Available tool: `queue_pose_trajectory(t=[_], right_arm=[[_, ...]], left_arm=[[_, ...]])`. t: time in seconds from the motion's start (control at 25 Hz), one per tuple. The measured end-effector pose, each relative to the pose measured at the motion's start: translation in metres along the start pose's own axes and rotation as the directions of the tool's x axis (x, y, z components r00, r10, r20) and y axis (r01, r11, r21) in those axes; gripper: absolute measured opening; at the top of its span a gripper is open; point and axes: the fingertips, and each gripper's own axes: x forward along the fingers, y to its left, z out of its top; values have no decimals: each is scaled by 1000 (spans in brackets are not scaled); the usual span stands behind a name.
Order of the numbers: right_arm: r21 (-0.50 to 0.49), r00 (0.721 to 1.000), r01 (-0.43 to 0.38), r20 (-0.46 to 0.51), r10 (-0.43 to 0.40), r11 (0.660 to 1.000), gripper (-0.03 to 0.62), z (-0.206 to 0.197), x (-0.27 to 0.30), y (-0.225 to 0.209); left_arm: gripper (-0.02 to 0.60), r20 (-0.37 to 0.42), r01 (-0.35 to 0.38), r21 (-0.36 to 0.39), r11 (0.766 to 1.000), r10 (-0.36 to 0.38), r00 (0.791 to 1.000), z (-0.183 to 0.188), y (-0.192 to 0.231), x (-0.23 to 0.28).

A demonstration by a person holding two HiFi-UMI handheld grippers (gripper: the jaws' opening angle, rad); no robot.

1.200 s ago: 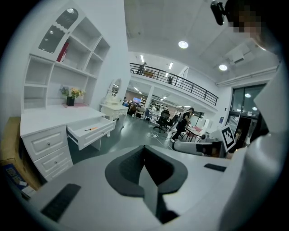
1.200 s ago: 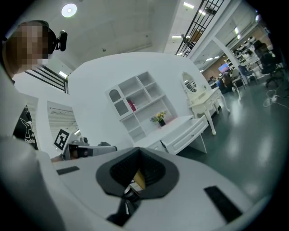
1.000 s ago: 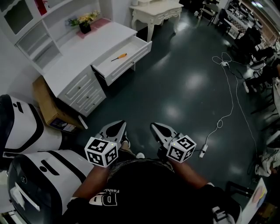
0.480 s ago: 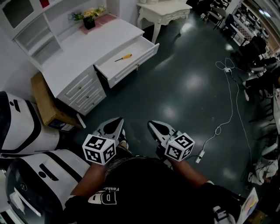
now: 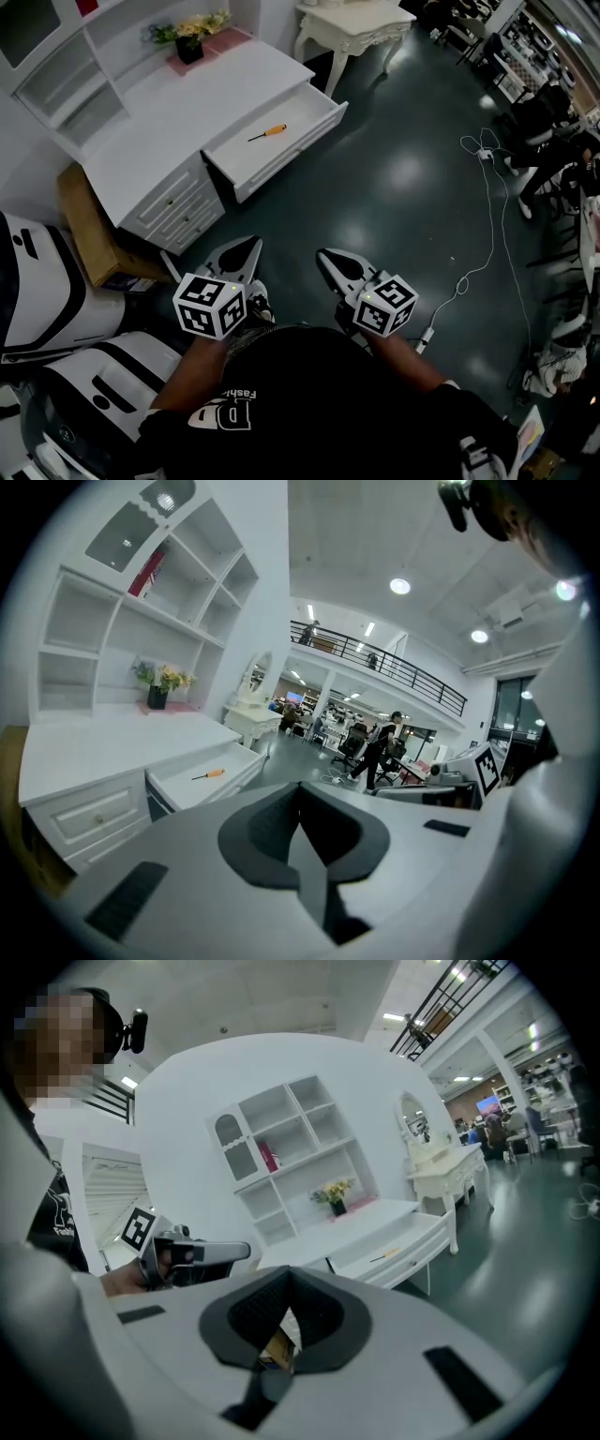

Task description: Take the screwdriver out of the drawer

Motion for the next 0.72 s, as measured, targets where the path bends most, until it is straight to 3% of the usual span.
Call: queue_pose_trajectory(t=[0.44, 0.72], right_arm=[[-22, 999, 45, -2, -45, 999, 9, 44, 82, -23], [-33, 997, 71, 19, -71, 997, 9, 64, 119, -35]], left_arm=[[14, 5, 31, -2, 1000, -31, 1000, 53, 78, 34], [14, -3, 52, 37, 998, -52, 999, 74, 109, 53]])
